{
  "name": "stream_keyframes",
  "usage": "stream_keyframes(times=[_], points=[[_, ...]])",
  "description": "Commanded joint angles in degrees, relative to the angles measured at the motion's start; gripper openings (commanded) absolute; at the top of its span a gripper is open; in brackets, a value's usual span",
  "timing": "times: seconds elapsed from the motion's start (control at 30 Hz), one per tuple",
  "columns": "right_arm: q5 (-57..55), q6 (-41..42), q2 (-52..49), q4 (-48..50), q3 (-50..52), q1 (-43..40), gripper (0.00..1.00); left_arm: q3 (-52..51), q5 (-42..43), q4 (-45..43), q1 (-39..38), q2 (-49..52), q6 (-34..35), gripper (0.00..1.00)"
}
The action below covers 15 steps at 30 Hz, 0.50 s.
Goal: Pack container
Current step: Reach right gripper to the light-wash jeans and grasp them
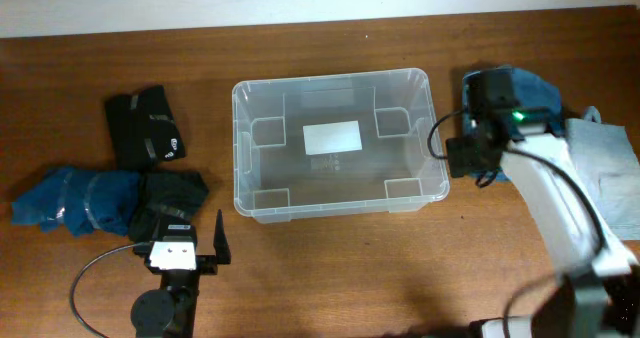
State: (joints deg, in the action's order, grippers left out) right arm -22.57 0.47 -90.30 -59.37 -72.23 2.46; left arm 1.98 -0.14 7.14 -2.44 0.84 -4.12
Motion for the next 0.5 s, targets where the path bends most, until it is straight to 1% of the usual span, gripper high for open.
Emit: stream_keyframes(times=[0.0, 0.2, 0.47], points=[[-11.80, 3.61, -5.22, -0.39, -0.70, -0.44, 0.99, -0.24, 0.81, 0.02, 0.37, -0.50, -0.70, 0.99], [-14.10, 8.94, -11.06, -1.31, -0.70, -5.01, 0.97, -0.24, 0.81, 0.02, 0.37, -0.50, -0.70, 0.99], [-12.33, 9.51, -11.02, -0.90, -0.72, -13.40, 0.98, -0.24, 0.83, 0.02, 0.37, -0.50, -0.70, 0.99]])
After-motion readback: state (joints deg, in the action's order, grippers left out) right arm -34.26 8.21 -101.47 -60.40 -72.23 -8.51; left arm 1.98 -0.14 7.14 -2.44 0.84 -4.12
